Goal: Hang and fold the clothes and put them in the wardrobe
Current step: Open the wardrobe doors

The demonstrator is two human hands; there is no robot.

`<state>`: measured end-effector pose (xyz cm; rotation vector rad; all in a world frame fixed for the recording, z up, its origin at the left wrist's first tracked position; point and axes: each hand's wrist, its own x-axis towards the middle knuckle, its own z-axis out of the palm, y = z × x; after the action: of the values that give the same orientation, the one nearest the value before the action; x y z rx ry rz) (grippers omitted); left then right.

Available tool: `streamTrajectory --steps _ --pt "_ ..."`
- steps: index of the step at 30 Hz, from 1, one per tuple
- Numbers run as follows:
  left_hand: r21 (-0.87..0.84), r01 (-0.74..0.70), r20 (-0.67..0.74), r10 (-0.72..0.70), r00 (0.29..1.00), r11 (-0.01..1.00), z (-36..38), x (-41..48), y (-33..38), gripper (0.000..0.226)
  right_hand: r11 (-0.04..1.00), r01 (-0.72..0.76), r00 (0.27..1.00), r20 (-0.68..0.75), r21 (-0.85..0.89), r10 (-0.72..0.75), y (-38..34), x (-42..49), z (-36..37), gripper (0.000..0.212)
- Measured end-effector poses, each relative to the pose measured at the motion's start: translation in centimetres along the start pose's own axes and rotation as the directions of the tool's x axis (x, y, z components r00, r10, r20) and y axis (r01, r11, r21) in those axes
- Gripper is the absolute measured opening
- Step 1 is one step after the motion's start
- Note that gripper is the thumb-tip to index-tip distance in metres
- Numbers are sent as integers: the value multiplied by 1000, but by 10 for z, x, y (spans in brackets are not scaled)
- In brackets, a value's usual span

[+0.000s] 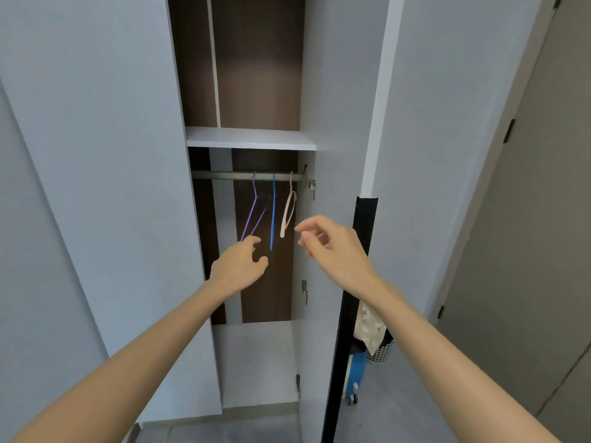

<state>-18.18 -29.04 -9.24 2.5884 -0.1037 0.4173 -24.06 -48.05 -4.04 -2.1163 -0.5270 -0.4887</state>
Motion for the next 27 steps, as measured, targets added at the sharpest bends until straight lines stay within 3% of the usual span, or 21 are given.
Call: streamTrajectory --steps 6,12,19,27 --pt "-46 193 -64 -196 979 980 -51 7 -66 66 998 59 997 43 22 -60 -16 61 67 16" --pt "-95 264 -163 -277 947 960 -85 46 -126 84 998 61 997 54 15 -62 -20 137 142 20" --pt "-81 244 -253 -257 933 966 -103 151 -194 112 1000 30 1000 2 1 -30 -14 252 222 31" --pt "9 166 -261 -158 952 986 -106 254 -234 126 1000 15 994 -111 20 -12 -23 374 264 52"
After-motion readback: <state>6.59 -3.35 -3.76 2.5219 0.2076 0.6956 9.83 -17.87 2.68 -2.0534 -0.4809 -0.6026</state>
